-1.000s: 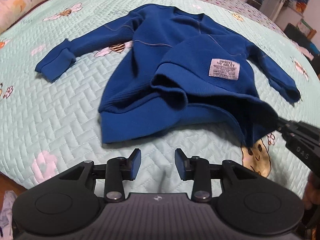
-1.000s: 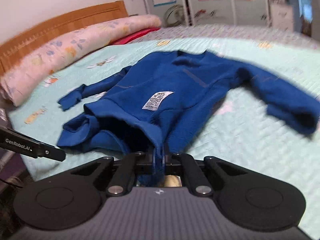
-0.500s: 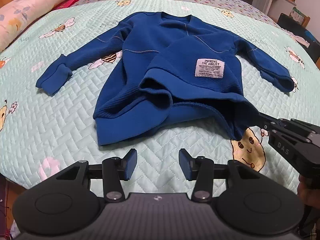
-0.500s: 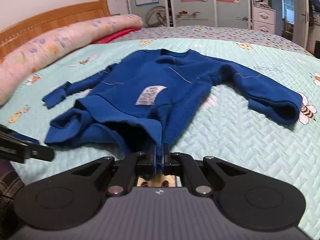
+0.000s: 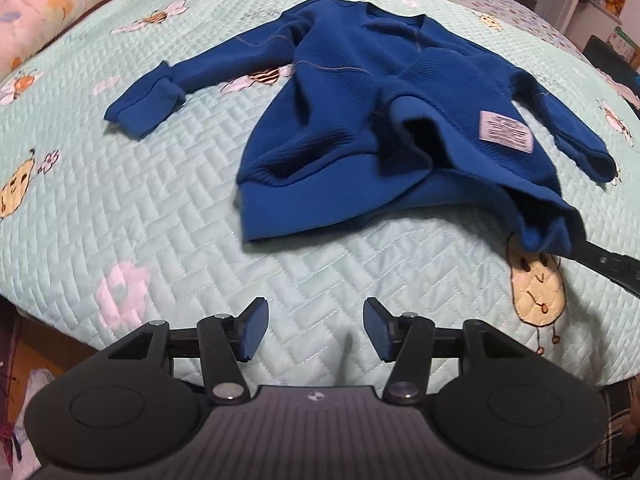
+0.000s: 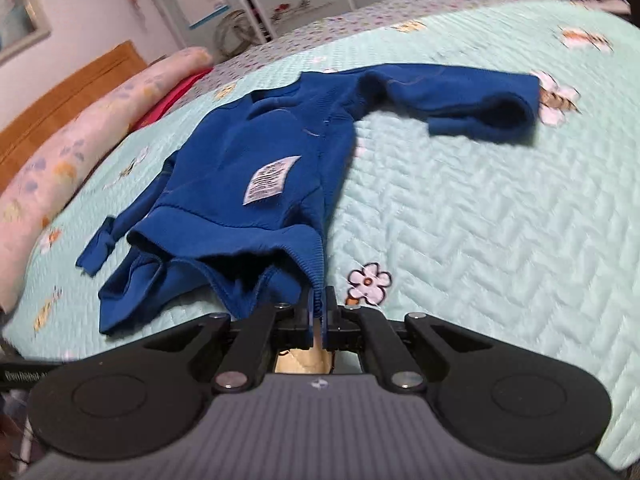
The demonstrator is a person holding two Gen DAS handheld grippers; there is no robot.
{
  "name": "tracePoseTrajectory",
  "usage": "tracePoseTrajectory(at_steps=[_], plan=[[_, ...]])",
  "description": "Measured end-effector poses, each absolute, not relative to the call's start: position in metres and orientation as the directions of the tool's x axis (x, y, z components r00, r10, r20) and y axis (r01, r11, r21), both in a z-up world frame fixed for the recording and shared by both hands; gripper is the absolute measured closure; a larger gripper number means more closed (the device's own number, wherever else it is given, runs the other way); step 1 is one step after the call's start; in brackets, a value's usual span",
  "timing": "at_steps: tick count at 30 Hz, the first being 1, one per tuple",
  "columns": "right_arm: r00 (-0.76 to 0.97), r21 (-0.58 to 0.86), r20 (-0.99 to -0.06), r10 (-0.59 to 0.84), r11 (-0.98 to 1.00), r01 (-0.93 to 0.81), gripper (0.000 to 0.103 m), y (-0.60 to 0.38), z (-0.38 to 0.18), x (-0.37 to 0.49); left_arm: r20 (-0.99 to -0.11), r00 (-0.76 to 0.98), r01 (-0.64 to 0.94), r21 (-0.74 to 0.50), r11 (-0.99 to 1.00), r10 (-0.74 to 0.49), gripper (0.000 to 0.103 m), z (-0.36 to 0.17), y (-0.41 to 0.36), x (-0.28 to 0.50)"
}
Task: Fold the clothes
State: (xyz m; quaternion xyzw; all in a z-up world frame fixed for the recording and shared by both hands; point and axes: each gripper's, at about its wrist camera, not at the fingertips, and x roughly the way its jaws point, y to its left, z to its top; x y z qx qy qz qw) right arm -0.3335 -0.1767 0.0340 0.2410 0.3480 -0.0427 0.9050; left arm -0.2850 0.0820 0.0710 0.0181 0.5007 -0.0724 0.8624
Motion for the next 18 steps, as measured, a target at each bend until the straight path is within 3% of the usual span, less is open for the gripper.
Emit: tracePoseTrajectory(at_steps=[8, 11, 14, 18], plan=[[0.769, 0.456, -0.637, 0.062, 0.834, 0.310, 0.102, -0.197, 0.041, -0.354, -0.857, 0.509, 0.123, -0.022, 0.992, -0.082, 0.047, 0.057, 0.097, -0.279], [0.728, 0.369, -0.686, 0.007, 0.866, 0.339, 0.103, -0.199, 0.033, -0.359, -0.863, 0.499, 0.119, -0.023, 0.993, -0.080, 0.047, 0.050, 0.098, -0.276], [0.683, 0.383, -0.731, -0.002, 0.826, 0.414, 0.103, -0.215, 0.018, -0.374, -0.862, 0.500, 0.121, -0.023, 0.992, -0.081, 0.047, 0.046, 0.097, -0.274], [0.720, 0.402, -0.692, 0.058, 0.860, 0.316, 0.103, -0.212, 0.025, -0.373, -0.863, 0.500, 0.126, -0.015, 0.992, -0.077, 0.043, 0.043, 0.093, -0.271]])
